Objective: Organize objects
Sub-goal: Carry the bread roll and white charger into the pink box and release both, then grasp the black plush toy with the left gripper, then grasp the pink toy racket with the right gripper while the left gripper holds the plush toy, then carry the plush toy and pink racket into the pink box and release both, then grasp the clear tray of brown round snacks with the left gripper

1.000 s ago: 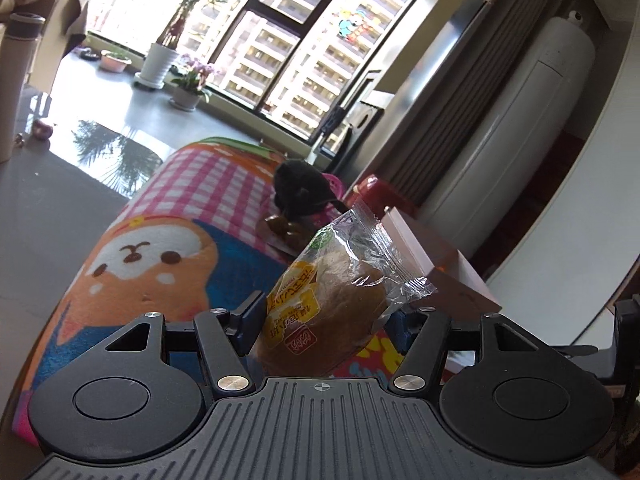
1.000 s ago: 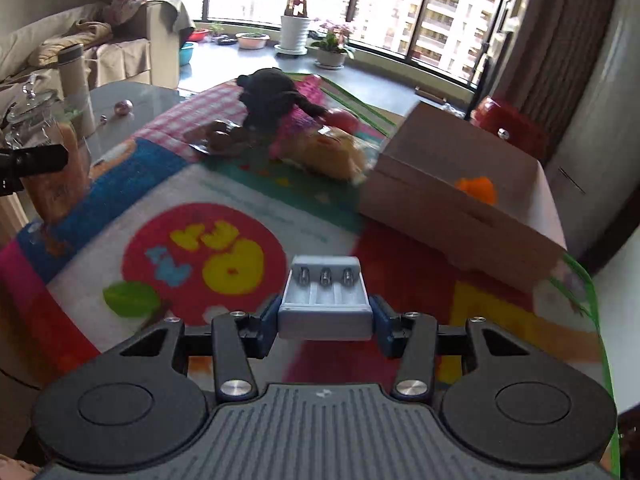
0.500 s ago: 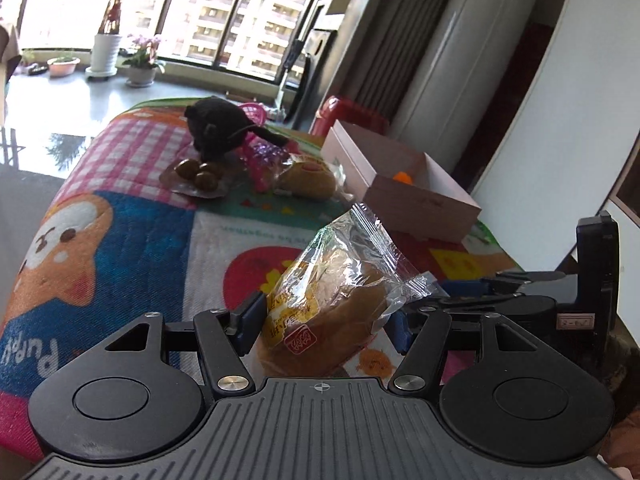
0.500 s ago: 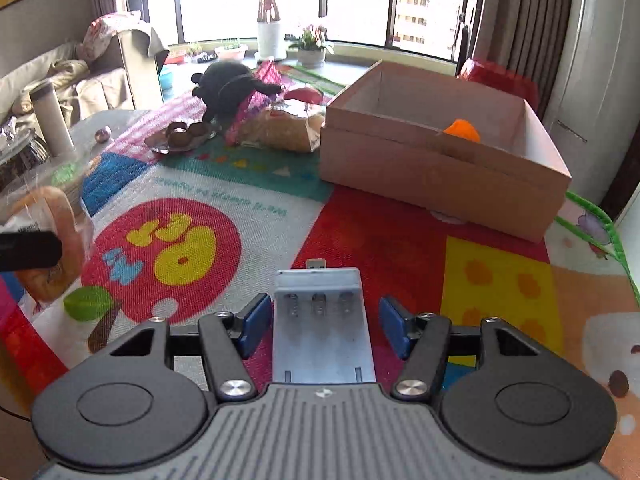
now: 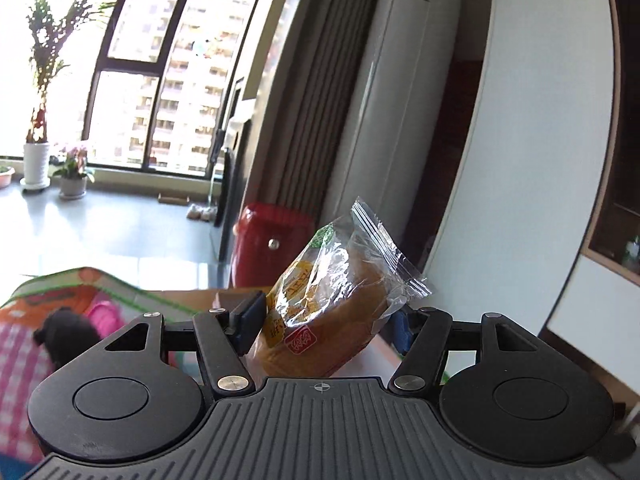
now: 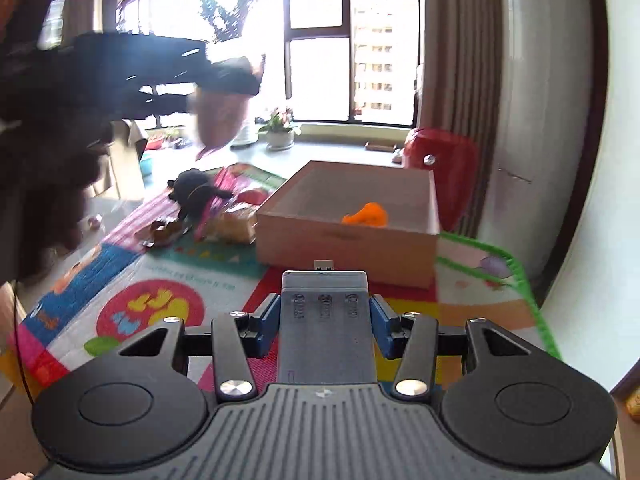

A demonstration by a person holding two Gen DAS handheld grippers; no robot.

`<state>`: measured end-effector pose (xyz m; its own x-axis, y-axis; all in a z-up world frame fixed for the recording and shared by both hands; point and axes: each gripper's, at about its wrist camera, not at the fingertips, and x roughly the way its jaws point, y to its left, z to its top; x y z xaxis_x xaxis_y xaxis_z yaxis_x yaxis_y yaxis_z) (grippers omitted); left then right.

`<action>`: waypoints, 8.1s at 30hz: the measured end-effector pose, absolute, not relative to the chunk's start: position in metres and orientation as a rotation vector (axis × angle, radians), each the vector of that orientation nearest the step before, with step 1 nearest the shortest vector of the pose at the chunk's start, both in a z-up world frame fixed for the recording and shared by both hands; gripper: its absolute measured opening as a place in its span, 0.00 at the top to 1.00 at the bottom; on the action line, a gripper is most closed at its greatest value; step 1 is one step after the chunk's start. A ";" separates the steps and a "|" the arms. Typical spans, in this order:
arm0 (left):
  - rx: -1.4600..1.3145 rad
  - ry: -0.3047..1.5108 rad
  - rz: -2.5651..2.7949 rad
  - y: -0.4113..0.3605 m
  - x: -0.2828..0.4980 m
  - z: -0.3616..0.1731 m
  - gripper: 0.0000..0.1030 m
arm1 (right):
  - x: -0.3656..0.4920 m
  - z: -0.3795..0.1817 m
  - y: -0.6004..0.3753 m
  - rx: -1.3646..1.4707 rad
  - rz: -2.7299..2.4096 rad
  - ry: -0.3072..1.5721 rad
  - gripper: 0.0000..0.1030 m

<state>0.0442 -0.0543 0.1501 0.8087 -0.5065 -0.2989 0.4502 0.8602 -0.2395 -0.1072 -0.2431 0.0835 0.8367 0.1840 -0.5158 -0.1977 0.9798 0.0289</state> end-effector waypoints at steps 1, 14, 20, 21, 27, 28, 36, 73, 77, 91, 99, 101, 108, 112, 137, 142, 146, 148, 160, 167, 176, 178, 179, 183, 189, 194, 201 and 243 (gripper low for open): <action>-0.147 0.395 -0.507 -0.066 0.067 0.147 0.33 | -0.105 0.085 -0.248 -0.018 0.187 0.542 0.54; -0.091 0.476 -0.599 -0.029 0.063 0.102 0.36 | -0.039 0.158 -0.303 0.082 0.105 0.540 0.54; -0.001 0.550 -0.447 0.017 0.025 0.070 0.36 | 0.055 0.180 -0.294 0.097 0.109 0.493 0.38; 0.000 0.573 -0.415 0.024 0.023 0.065 0.36 | 0.072 0.176 -0.289 0.085 0.103 0.499 0.25; 0.017 0.630 -0.349 0.054 0.025 0.044 0.36 | 0.109 0.133 -0.271 0.171 0.126 0.615 0.05; 0.012 0.635 -0.354 0.053 0.027 0.043 0.36 | 0.108 0.127 -0.269 0.170 0.128 0.630 0.05; -0.115 0.575 -0.276 0.058 0.061 0.053 0.36 | 0.067 0.094 -0.255 0.026 0.054 0.652 0.00; -0.452 0.532 -0.127 0.176 0.035 0.084 0.30 | 0.018 0.054 -0.099 -0.340 0.438 0.649 0.00; -0.400 0.523 -0.080 0.191 -0.019 0.084 0.30 | 0.044 0.052 -0.054 -0.278 0.534 0.693 0.00; -0.574 0.577 -0.091 0.222 -0.080 0.048 0.29 | 0.144 0.016 0.040 -0.210 0.628 0.833 0.00; -0.583 0.603 -0.098 0.220 -0.075 0.041 0.29 | 0.121 0.017 0.037 -0.282 0.695 0.802 0.22; -0.580 0.606 -0.107 0.217 -0.074 0.042 0.29 | 0.115 0.024 0.032 -0.265 0.699 0.805 0.36; -0.578 0.624 -0.117 0.206 -0.078 0.039 0.29 | 0.081 0.046 0.000 -0.238 0.726 0.805 0.68; -0.596 0.635 -0.122 0.203 -0.079 0.034 0.29 | 0.057 0.047 -0.020 -0.280 0.737 0.813 0.70; -0.579 0.653 -0.103 0.210 -0.077 0.033 0.29 | 0.187 0.026 0.037 -0.639 0.355 0.627 0.53; -0.567 0.658 -0.142 0.201 -0.074 0.034 0.29 | 0.165 0.060 -0.003 -0.453 0.404 0.674 0.85; -0.569 0.664 -0.165 0.193 -0.074 0.033 0.29 | 0.127 0.086 -0.036 -0.370 0.442 0.671 0.88; -0.569 0.661 -0.181 0.189 -0.075 0.034 0.29 | 0.107 0.097 -0.051 -0.335 0.455 0.674 0.94; -0.418 0.668 -0.406 0.117 -0.069 0.073 0.29 | -0.021 0.155 -0.189 -0.132 0.337 0.562 0.95; -0.270 0.564 -0.558 0.030 -0.007 0.145 0.29 | -0.070 0.152 -0.253 -0.090 0.206 0.510 0.95; -0.103 0.631 -0.549 -0.098 0.149 0.135 0.28 | -0.075 0.144 -0.297 0.026 0.095 0.470 0.95; -0.107 0.631 -0.571 -0.104 0.161 0.124 0.28 | -0.072 0.144 -0.300 0.040 0.084 0.465 0.95; -0.121 0.621 -0.578 -0.103 0.163 0.122 0.28 | -0.068 0.145 -0.302 0.045 0.079 0.464 0.95; -0.162 0.587 -0.589 -0.077 0.151 0.115 0.28 | -0.051 0.153 -0.305 0.053 0.067 0.451 0.95; -0.161 0.601 -0.594 -0.029 0.095 0.097 0.29 | 0.016 0.178 -0.301 0.083 0.083 0.413 0.95; -0.171 0.609 -0.547 0.010 0.050 0.085 0.29 | 0.089 0.187 -0.287 0.150 0.100 0.438 0.95; -0.201 0.625 -0.442 0.054 0.021 0.074 0.29 | 0.160 0.144 -0.266 0.110 0.037 0.579 0.89; -0.065 0.663 -0.053 0.092 0.027 0.029 0.29 | -0.007 0.006 -0.179 -0.082 0.241 0.711 0.00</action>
<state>0.0273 0.0925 0.0292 0.7869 -0.0697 -0.6131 0.0283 0.9966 -0.0770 -0.0069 -0.1793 0.0059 0.7314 0.1907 -0.6547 -0.2465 0.9691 0.0070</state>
